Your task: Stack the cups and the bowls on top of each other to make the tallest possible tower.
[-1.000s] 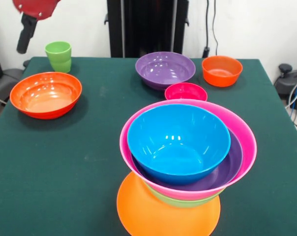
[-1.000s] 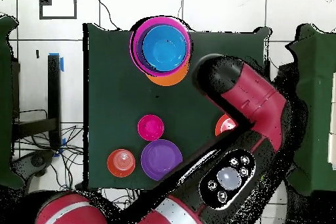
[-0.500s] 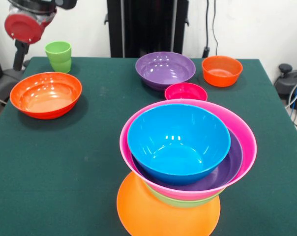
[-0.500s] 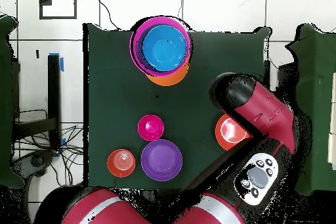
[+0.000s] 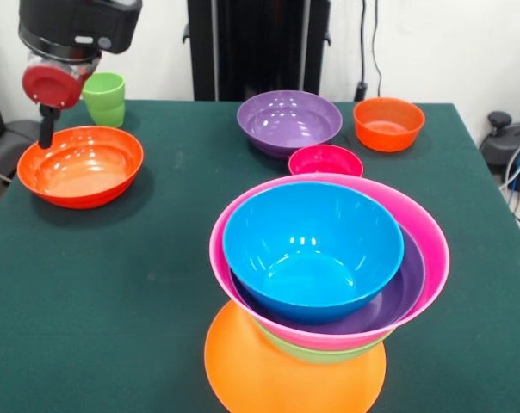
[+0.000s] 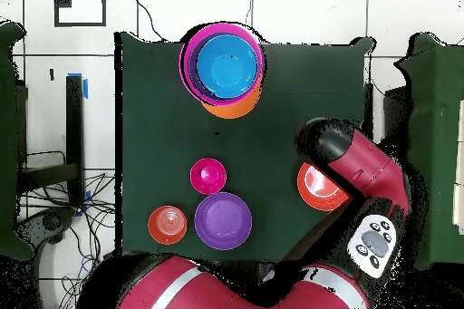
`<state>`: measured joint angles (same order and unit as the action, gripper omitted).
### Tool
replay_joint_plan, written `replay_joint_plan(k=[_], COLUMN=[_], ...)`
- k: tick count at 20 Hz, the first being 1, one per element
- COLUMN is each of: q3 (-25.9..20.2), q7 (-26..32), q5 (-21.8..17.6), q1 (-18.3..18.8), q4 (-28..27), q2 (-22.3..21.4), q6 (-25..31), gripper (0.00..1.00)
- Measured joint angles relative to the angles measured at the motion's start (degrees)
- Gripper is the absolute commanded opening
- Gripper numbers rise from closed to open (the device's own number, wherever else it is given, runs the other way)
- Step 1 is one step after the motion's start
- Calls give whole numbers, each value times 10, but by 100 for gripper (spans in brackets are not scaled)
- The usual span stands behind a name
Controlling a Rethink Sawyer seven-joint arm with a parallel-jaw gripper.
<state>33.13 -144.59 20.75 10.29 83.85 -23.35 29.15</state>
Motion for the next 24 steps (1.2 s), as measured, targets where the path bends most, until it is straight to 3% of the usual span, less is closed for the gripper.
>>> replay_joint_plan(k=[12,24], q3=[-27,-27], q7=[0,0], q5=[-11,-2], q1=[6,-24], q4=[40,46], q2=[-12,-29], q6=[-2,-1], gripper=[100,100])
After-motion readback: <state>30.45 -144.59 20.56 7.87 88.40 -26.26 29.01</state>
